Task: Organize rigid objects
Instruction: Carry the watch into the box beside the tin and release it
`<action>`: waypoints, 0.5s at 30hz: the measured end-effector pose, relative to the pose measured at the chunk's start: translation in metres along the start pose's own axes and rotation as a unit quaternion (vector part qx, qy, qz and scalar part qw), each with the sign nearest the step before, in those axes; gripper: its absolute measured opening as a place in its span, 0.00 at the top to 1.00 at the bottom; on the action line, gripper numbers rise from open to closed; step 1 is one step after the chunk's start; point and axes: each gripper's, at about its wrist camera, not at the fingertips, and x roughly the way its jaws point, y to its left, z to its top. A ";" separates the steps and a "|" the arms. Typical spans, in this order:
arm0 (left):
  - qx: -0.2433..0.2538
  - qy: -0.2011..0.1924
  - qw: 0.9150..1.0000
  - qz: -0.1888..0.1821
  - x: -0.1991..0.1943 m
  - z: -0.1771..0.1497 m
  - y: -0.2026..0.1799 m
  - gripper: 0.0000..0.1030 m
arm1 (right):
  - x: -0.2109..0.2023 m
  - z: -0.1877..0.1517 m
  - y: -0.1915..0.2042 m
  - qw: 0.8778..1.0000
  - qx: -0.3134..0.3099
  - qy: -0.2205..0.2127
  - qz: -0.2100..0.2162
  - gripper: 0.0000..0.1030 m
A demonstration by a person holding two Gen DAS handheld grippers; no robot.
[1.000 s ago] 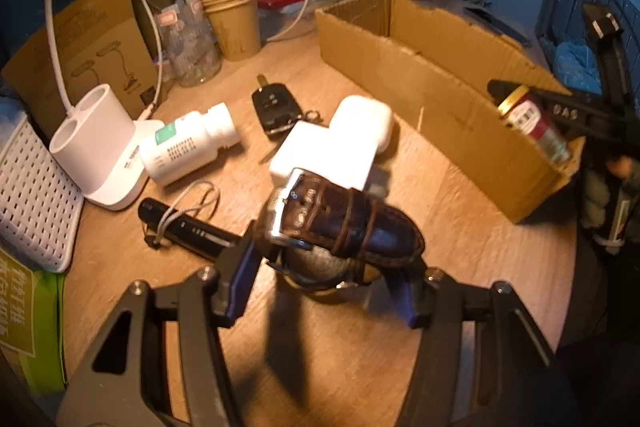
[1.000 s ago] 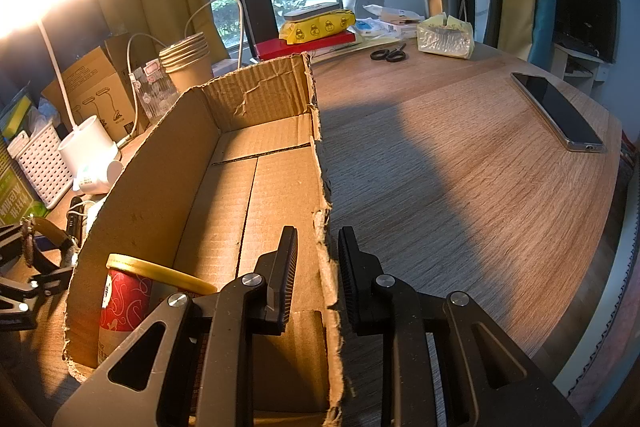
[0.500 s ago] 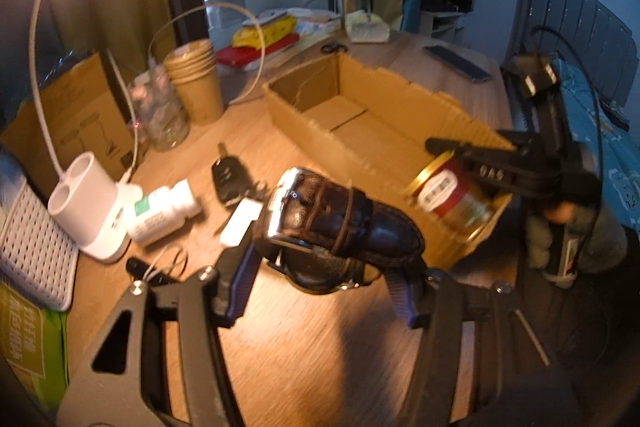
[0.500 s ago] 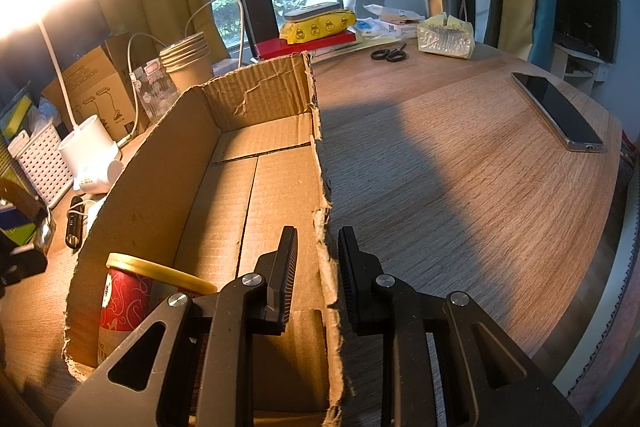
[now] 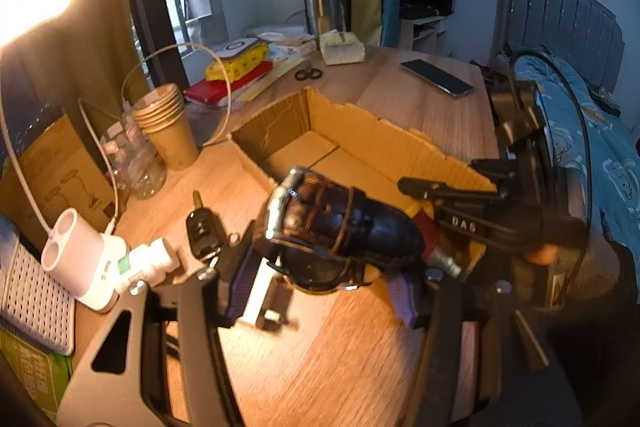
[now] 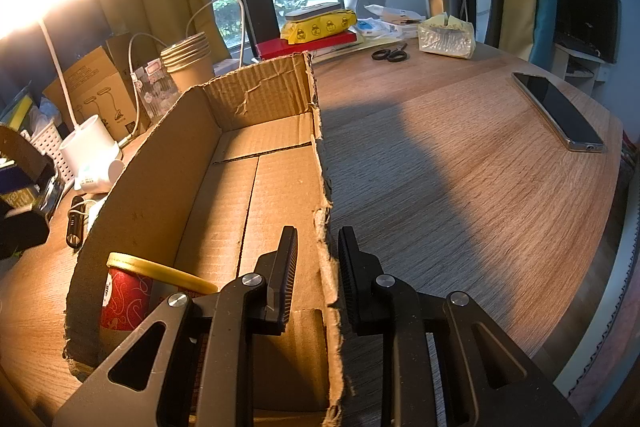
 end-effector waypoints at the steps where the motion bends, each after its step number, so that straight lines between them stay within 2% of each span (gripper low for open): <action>1: 0.001 -0.002 1.000 -0.001 0.001 0.003 -0.002 0.44 | 0.000 0.000 0.000 1.000 0.000 0.000 0.000 0.78; 15: 0.012 -0.013 1.000 -0.021 0.027 0.032 -0.023 0.44 | 0.000 0.000 0.003 1.000 0.000 0.000 0.001 0.78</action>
